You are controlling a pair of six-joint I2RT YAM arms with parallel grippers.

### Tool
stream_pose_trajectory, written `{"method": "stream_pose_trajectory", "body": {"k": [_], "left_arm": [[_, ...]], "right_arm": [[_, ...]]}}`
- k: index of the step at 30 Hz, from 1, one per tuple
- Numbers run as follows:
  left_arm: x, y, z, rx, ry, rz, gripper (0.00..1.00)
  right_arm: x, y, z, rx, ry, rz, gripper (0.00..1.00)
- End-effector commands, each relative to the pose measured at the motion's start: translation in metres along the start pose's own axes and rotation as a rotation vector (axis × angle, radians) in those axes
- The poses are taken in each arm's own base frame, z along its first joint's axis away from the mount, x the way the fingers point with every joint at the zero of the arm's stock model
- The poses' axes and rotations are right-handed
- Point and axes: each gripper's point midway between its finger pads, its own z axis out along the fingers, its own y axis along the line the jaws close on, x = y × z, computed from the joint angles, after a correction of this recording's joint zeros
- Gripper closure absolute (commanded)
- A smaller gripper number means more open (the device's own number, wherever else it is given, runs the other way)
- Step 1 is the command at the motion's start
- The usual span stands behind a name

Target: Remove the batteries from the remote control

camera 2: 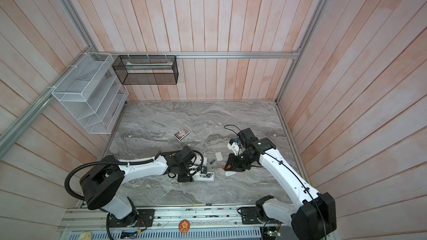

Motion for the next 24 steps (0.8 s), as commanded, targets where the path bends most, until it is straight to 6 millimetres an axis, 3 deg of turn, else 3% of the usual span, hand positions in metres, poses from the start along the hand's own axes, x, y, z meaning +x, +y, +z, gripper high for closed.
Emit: {"method": "stream_pose_trajectory", "body": {"k": [1, 7, 12, 24], "left_arm": [[0.049, -0.040, 0.032, 0.145, 0.164, -0.018, 1.00], [0.048, -0.039, 0.032, 0.143, 0.161, -0.020, 1.00], [0.048, -0.039, 0.032, 0.147, 0.160, -0.021, 1.00], [0.048, -0.039, 0.033, 0.151, 0.161, -0.024, 1.00]], "right_arm": [[0.000, -0.003, -0.010, 0.037, 0.001, -0.026, 1.00], [-0.002, 0.013, -0.012, -0.038, -0.008, -0.037, 1.00], [0.013, 0.025, 0.004, -0.069, 0.044, -0.038, 1.00], [0.029, 0.018, 0.021, -0.078, 0.073, 0.002, 1.00]]}}
